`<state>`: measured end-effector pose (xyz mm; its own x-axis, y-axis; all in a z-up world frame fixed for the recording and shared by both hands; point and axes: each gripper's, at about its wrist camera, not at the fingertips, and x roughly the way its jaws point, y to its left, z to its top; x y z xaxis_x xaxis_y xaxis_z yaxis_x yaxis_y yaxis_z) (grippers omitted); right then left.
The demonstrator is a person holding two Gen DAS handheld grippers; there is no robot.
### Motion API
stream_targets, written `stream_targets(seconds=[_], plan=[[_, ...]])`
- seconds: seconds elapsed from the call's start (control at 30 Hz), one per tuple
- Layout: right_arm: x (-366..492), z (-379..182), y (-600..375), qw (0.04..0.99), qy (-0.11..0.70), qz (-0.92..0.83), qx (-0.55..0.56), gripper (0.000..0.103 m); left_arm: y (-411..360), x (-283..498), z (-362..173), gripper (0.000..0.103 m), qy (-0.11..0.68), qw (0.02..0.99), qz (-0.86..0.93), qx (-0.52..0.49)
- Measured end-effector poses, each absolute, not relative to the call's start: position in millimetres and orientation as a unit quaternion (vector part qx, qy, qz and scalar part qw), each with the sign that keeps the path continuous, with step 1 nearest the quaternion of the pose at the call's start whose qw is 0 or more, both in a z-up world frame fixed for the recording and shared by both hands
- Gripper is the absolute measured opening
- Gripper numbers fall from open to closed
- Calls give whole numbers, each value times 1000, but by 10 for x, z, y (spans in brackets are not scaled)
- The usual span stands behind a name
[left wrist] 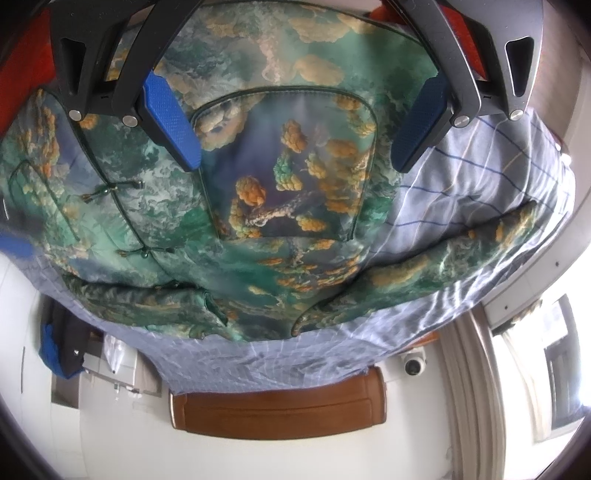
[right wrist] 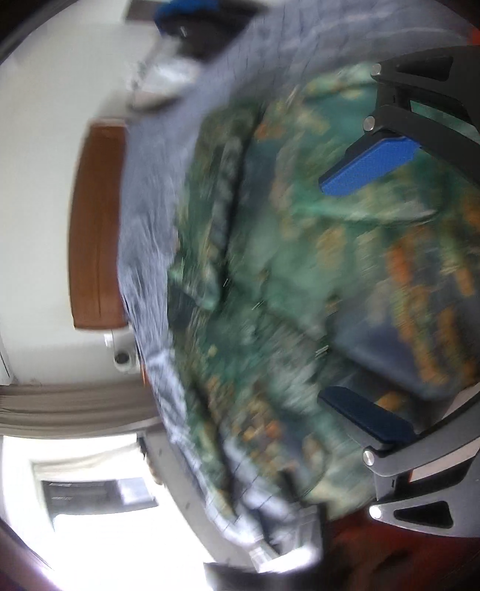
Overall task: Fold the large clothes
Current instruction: 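Grasp the other sleeve with the left tool and lift it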
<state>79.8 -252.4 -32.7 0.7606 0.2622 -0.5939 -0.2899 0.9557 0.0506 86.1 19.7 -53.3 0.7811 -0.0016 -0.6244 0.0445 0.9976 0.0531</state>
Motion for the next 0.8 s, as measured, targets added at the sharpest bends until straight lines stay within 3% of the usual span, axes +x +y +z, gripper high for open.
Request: stream_targets(seconds=[0.17, 0.3, 0.47, 0.67, 0.8], plan=[[1781, -183, -2345, 892, 390, 224, 36, 102, 290, 809, -492, 103, 320, 947, -11, 23], [2763, -411, -2262, 860, 461, 205, 80, 102, 371, 785, -512, 103, 320, 947, -5, 19], [3636, -606, -2244, 859, 476, 150, 117, 102, 434, 802, -549, 103, 325, 946, 0, 14], [3600, -552, -2176, 854, 449, 181, 191, 102, 479, 840, -602, 103, 333, 943, -2, 11], [3066, -324, -2080, 870, 420, 225, 127, 102, 503, 888, -630, 103, 346, 938, -7, -1]])
